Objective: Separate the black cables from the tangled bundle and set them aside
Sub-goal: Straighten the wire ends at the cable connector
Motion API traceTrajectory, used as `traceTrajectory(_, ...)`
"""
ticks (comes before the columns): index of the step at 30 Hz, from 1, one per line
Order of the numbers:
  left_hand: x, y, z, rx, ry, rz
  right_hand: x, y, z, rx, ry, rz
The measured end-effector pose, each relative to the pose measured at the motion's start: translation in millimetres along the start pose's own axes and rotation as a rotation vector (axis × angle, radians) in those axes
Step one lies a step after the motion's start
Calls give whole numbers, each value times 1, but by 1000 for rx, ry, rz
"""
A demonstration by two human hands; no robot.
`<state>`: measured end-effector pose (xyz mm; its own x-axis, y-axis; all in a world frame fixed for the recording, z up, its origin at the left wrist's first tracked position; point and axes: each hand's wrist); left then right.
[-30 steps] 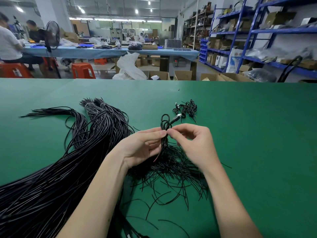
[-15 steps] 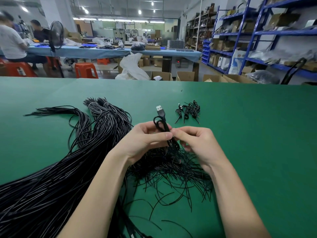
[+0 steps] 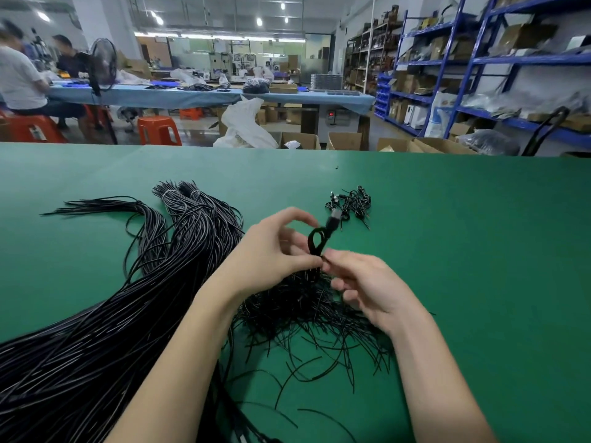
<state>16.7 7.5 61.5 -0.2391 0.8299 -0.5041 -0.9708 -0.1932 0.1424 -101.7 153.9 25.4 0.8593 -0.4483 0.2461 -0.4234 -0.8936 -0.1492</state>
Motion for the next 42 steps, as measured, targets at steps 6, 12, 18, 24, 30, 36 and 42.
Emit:
traceTrajectory(6, -5, 3, -11, -200, -873, 34, 9, -3, -7, -473, -716, 138)
traceTrajectory(12, -3, 2, -17, -303, -1079, -57, 13, -3, -3, -634, -989, 284)
traceTrajectory(18, -3, 2, -19, -131, -793, -8, 19, 0, -4, -542, -796, 344)
traceTrajectory(24, -11, -4, -13, 245, -94, 16, 21, -1, -10, 79, 568, -163)
traceTrajectory(30, -7, -1, -17, 1, -447, 94, 24, 3, -7, -109, -40, 27)
traceTrajectory(36, 2, 4, -20, -193, -923, 86, 20, 7, 1, -506, -750, 320)
traceTrajectory(42, 6, 3, -20, -225, -903, 28, 19, 11, 9, -494, -813, 378)
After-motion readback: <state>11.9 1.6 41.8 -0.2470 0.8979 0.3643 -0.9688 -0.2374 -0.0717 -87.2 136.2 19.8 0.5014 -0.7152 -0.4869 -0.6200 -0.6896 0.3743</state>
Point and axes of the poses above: each hand's wrist, its own y-axis towards the middle knuckle, its own x-axis out of the palm, z = x × y, and after that the axes turned 14 degrees about -z, right-handed
